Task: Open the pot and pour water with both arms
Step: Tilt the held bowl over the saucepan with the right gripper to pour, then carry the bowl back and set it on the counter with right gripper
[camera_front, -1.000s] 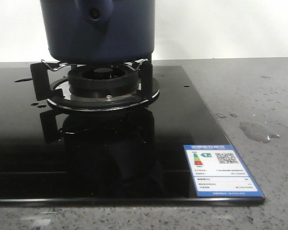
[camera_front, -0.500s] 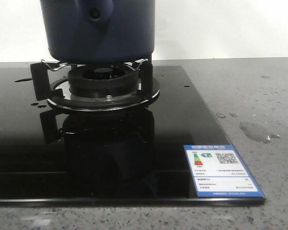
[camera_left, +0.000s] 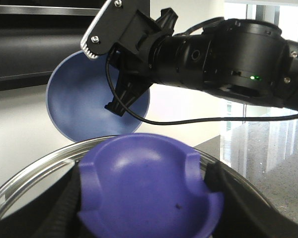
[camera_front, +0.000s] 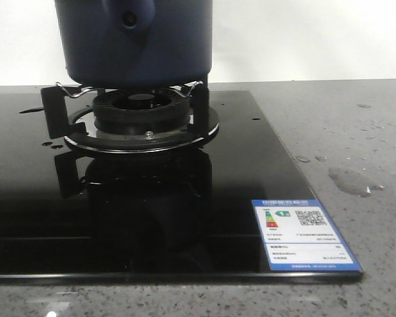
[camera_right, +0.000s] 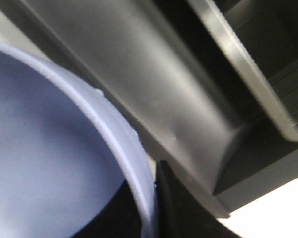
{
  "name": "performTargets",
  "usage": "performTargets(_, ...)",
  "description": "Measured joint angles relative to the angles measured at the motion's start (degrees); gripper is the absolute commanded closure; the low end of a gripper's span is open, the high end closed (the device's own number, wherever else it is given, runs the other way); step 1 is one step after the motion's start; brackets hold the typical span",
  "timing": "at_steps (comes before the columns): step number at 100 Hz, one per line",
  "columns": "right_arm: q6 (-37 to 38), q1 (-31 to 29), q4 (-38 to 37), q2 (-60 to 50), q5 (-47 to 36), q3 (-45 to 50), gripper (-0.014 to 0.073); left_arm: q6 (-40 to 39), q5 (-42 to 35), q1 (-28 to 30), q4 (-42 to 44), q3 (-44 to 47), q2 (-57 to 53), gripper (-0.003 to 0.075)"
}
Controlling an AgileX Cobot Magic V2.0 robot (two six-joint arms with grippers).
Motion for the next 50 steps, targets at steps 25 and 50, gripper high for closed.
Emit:
performTargets(25,0.0,0.8,-1.3,0.0,0.3,0.0,0.0635,0.0,-0.2,-0.2,0.4,0.0,0.0,0.0441)
performTargets(50,0.4,-0.9,15.1,0.6,6.8,0.0,0.0636,0.0,-0.2,-0.2,0.4,0.0,0.0,0.0441)
